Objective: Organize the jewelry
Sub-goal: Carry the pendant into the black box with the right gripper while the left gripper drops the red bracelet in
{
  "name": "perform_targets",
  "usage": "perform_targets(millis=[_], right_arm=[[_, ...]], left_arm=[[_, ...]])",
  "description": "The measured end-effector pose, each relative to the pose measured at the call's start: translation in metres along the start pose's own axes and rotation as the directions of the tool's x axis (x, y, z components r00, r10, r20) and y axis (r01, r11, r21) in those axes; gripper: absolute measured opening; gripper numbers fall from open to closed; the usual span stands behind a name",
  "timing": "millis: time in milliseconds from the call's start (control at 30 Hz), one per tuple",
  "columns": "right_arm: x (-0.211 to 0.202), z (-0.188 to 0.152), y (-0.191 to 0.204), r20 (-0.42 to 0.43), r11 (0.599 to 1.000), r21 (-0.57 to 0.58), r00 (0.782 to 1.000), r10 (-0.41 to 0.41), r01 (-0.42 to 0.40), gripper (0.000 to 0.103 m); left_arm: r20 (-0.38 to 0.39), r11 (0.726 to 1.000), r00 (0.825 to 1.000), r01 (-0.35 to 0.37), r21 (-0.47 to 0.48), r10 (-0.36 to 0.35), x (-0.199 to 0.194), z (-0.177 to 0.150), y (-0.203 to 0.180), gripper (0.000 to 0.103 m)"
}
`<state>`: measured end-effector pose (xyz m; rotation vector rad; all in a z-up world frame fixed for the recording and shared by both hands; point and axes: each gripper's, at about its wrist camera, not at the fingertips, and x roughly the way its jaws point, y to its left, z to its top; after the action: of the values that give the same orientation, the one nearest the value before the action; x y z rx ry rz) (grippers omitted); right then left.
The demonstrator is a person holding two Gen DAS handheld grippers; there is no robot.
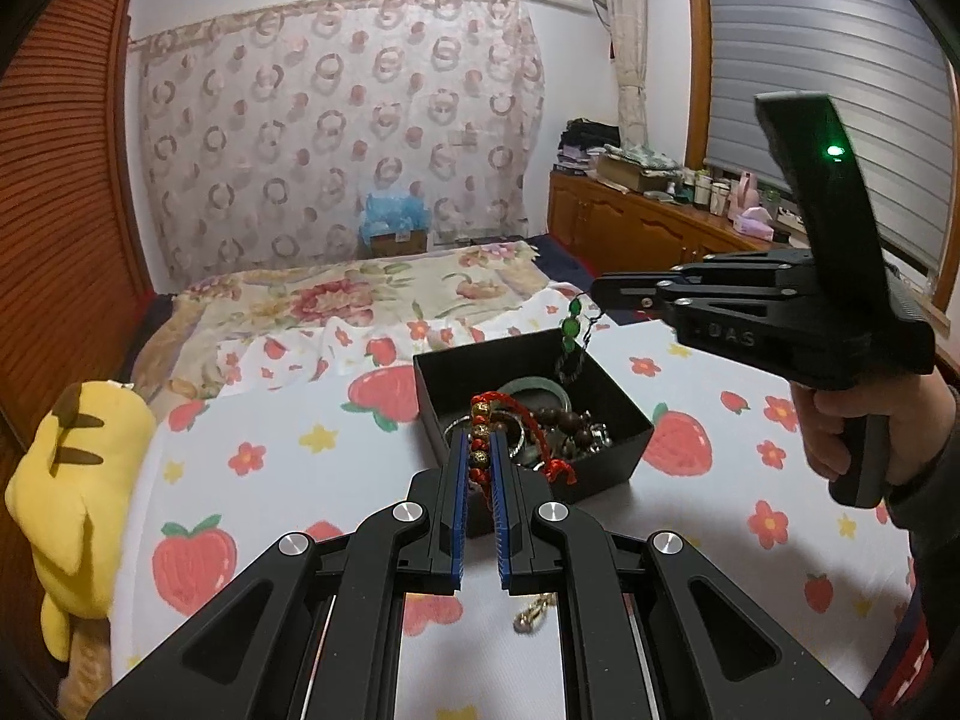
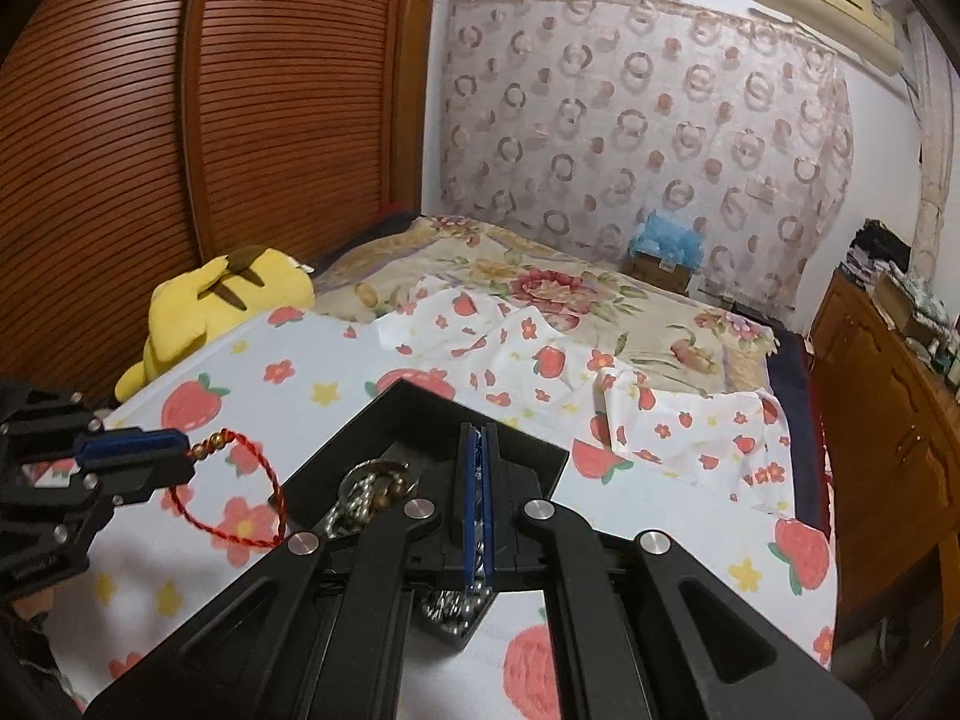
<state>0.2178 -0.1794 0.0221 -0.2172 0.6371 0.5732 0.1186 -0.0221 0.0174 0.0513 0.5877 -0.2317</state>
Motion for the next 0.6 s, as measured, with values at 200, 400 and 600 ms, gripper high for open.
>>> perform_targets(millis=[200, 400, 600], right_arm=[[0.012, 0.004, -0.010, 0.004, 0.996, 0.079, 0.999, 0.037, -0.037, 0.004], [0.011, -0.001, -0.012, 0.001, 0.997, 0.074, 1.000, 0.020, -0.020, 0.006], [-0.004, -0.025, -0.014, -0.001, 0.998, 0.062, 1.000, 0.019, -0.019, 0.006]], left_arm=[[-0.008, 1.000, 1.000, -0.013, 0.020, 0.013, 0.013, 0.008, -0.002, 0.006], [-0.022, 0.999, 1.000, -0.018, 0.033, 0.019, 0.028, 0.016, -0.004, 0.006], [-0.032, 1.000, 0.999, -0.005, 0.031, 0.006, 0.045, 0.023, -0.006, 0.007]])
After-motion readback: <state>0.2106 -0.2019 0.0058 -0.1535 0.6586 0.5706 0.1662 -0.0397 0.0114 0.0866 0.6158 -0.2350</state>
